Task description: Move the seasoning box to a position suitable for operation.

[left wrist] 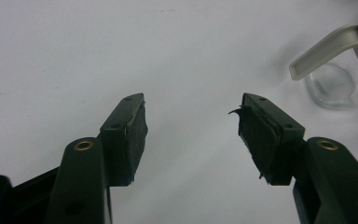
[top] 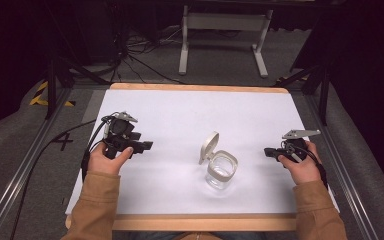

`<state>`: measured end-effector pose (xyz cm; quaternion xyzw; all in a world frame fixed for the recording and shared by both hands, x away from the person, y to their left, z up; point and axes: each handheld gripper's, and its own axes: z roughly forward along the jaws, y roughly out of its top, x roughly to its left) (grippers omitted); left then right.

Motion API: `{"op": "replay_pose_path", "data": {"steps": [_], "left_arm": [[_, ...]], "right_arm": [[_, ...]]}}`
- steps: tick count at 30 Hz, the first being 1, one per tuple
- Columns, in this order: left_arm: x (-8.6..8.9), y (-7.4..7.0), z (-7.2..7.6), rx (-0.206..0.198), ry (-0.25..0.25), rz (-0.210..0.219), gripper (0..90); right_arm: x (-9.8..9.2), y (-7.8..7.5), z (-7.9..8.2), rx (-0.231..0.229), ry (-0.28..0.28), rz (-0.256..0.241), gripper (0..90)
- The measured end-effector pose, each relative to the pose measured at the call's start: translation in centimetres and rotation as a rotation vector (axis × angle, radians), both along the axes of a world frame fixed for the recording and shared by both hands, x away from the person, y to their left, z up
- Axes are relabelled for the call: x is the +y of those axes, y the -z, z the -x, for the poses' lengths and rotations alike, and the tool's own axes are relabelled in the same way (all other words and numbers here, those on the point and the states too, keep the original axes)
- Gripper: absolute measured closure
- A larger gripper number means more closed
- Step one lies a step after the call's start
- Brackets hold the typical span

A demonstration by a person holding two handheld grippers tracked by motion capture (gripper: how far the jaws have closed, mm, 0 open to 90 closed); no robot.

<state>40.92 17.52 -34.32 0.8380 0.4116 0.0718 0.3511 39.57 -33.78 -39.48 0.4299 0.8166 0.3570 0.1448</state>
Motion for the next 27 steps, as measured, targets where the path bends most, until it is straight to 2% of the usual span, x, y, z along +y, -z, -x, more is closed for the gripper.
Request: {"op": "replay_pose_path", "data": {"steps": [11, 12, 14, 15, 16, 17, 20, 23, 27], "left_arm": [[-0.3, -0.3, 0.3, -0.015, 0.009, -0.001, 41.8], [-0.3, -0.5, 0.3, -0.027, 0.021, -0.012, 41.8], [-0.4, -0.5, 0.4, -0.021, 0.015, -0.006, 41.8], [-0.4, -0.5, 0.4, -0.017, 0.013, -0.001, 41.8], [-0.5, -0.6, 0.5, -0.017, 0.014, -0.005, 41.8], [-0.5, -0.6, 0.5, -0.023, 0.017, -0.005, 41.7], [-0.7, -0.7, 0.6, -0.021, 0.020, -0.007, 41.8], [-0.7, -0.7, 0.6, -0.030, 0.023, -0.004, 41.7], [-0.7, -0.9, 0.7, -0.030, 0.032, -0.009, 41.7]], "right_arm": [[0.8, -0.5, 0.4, -0.009, -0.073, -0.004, 90.0], [1.2, -0.6, 0.4, -0.002, -0.090, -0.007, 90.0], [1.4, -0.6, 0.4, 0.003, -0.102, -0.009, 90.0], [1.9, -0.6, 0.5, 0.011, -0.126, -0.015, 90.0], [1.9, -0.6, 0.5, 0.011, -0.126, -0.015, 90.0], [2.5, -0.7, 0.7, 0.019, -0.163, -0.016, 90.0], [3.7, -0.7, 0.9, 0.032, -0.212, -0.008, 90.0], [4.3, -0.6, 1.0, 0.041, -0.237, 0.001, 90.0], [5.9, -0.3, 1.3, 0.057, -0.304, 0.020, 90.0]]}}
